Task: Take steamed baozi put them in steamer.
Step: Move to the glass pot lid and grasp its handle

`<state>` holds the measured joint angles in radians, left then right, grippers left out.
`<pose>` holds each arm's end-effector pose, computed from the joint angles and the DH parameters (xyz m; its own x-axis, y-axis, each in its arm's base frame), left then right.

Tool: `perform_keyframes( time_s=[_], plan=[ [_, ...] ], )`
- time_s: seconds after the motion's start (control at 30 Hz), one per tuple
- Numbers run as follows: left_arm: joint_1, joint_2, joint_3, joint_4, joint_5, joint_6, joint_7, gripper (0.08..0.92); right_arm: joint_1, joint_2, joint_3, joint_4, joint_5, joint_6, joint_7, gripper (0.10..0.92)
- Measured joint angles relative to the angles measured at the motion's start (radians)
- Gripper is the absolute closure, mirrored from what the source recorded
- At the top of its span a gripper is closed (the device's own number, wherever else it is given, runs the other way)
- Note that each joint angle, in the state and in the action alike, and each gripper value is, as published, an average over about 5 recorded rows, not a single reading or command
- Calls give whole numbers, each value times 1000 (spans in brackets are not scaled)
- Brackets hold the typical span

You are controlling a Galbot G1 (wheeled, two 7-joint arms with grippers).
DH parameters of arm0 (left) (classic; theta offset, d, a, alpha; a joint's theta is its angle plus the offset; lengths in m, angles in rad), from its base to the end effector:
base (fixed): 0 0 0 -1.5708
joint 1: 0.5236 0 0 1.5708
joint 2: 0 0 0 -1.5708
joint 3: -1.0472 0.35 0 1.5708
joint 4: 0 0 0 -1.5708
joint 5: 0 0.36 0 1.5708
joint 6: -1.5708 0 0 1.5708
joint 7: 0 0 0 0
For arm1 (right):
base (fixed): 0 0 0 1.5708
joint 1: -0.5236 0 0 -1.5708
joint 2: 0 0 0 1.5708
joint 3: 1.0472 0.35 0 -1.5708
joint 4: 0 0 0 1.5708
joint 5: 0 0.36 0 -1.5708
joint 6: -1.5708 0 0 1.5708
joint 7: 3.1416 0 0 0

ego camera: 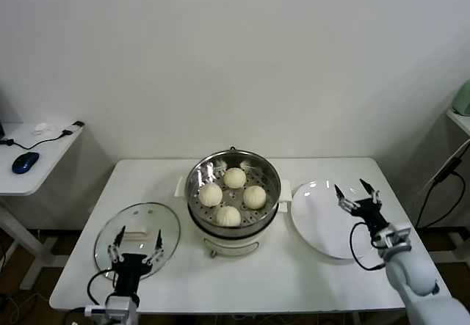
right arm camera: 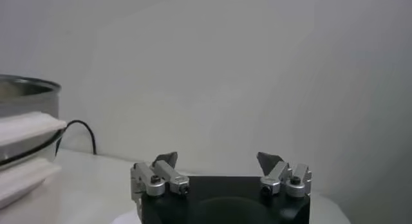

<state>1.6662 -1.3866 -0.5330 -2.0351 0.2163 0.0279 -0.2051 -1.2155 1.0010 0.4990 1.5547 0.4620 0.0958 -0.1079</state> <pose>0.1548 0.0376 -0.3375 -0.9862 -0.1263 0.1073 -0.0750 0.9176 0.3903 0.3038 -0.1845 -0.3603 -0.9855 -0.1292 0.1103 -0.1396 0.9859 -0.0922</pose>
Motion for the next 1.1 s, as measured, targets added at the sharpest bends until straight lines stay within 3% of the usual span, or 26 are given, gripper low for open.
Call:
perform_keyframes(
  time_s=[0.5,1.1],
  plan=[
    [-72,93,-36,291,733,-119,-181,177,-106,198,81,15,-133,65,-14,203],
    [-221,127,-42,545,1037,-41,-257,177,-153,264,117,13,-192,92,-15,203]
  ],
)
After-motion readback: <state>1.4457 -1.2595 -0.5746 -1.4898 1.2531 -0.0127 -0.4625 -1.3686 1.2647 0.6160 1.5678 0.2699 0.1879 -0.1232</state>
